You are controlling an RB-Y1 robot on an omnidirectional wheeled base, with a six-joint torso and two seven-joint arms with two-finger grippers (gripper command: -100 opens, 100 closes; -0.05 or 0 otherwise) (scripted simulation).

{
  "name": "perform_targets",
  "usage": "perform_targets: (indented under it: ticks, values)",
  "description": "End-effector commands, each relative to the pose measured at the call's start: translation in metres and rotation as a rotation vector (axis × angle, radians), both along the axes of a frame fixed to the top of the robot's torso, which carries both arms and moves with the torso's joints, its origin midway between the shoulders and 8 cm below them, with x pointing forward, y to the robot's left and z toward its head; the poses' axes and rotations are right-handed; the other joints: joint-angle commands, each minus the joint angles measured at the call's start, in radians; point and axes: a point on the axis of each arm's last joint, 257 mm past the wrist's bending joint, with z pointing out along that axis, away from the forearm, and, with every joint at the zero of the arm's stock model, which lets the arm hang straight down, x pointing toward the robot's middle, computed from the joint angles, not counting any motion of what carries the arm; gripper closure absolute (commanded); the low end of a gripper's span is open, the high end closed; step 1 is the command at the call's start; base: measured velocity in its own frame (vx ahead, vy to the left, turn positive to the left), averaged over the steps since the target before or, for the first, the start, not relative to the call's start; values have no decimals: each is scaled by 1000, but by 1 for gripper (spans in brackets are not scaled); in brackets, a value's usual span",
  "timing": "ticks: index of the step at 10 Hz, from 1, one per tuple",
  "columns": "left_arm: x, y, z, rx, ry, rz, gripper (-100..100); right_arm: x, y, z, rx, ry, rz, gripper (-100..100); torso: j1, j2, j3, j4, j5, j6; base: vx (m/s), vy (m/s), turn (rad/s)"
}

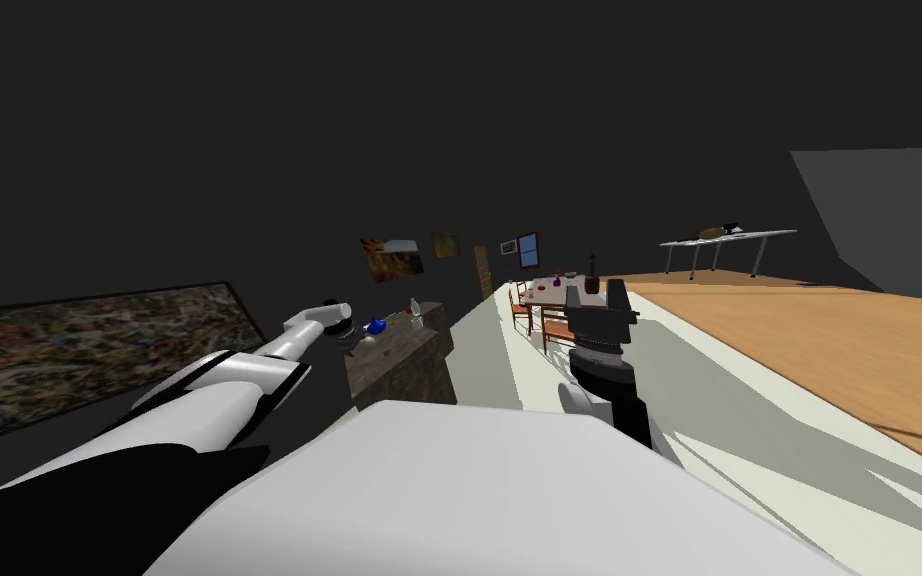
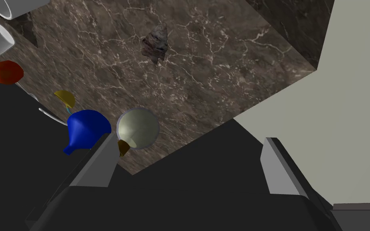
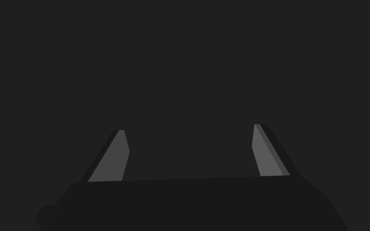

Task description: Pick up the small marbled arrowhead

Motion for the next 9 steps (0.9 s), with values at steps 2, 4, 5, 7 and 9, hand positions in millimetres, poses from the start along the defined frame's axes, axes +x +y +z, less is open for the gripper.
perform_targets:
  ticks: [2,4,5,7,9]
  values:
    - [-28,37,13,25,-9,64,-100,0,0,0,0,0,0,0,-1,4,3,1,-1,-1,-112,-84,-313]
    - [-45,51,14,47,12,82,-100,0,0,0,0,0,0,0,1,-1,0,0,-1,-2,-16,4,8]
    - [-42,64,32,52,-51,119,-100,0,0,0,0,0,0,0,2,-4,-2,0,0,-2,-96,-65,-327]
    - [-72,91,43,83,-25,160,-100,0,0,0,0,0,0,0,0,5,3,1,0,0,-102,-84,-337]
    - [-70,108,70,106,-87,194,-100,0,0,0,0,0,0,0,1,-2,-1,0,-1,-2,-40,-61,-177]
